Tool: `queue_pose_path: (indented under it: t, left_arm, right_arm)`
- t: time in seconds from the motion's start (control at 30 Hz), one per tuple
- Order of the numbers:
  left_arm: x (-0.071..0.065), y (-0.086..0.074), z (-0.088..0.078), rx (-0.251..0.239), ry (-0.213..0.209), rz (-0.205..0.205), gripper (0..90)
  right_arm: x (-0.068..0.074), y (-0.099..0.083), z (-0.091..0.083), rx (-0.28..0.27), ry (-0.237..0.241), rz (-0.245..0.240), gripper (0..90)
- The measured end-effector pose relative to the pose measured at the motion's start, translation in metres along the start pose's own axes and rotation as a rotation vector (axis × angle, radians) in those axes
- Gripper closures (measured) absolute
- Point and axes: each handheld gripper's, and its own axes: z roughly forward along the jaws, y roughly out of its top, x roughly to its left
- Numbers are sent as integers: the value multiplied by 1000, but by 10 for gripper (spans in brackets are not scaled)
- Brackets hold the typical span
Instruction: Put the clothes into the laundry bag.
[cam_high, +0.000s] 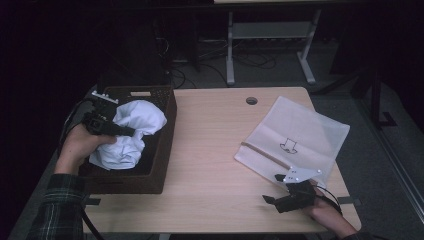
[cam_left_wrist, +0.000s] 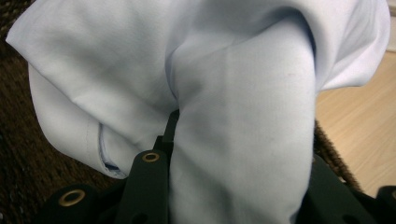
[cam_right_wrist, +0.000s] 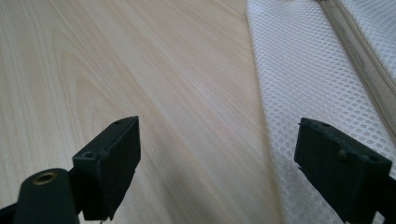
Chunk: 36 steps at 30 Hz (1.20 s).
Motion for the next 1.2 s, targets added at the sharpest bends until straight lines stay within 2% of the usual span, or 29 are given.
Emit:
queue_pose_path:
  t: [0.4,0.7,0.93,1.2]
  left_arm:
    - [-33,18,5,-18,-36,70,641]
    - [-67,32,13,-16,-64,138,640]
    - [-94,43,22,-11,-97,196,640]
    - [-119,48,39,-3,-139,237,639]
  right_arm:
    - [0,0,0,-2,1,-2,137]
    - [0,0,-1,-3,2,-1,136]
    - [0,0,-1,-3,3,0,137]
    - [0,0,-2,-6,4,-2,136]
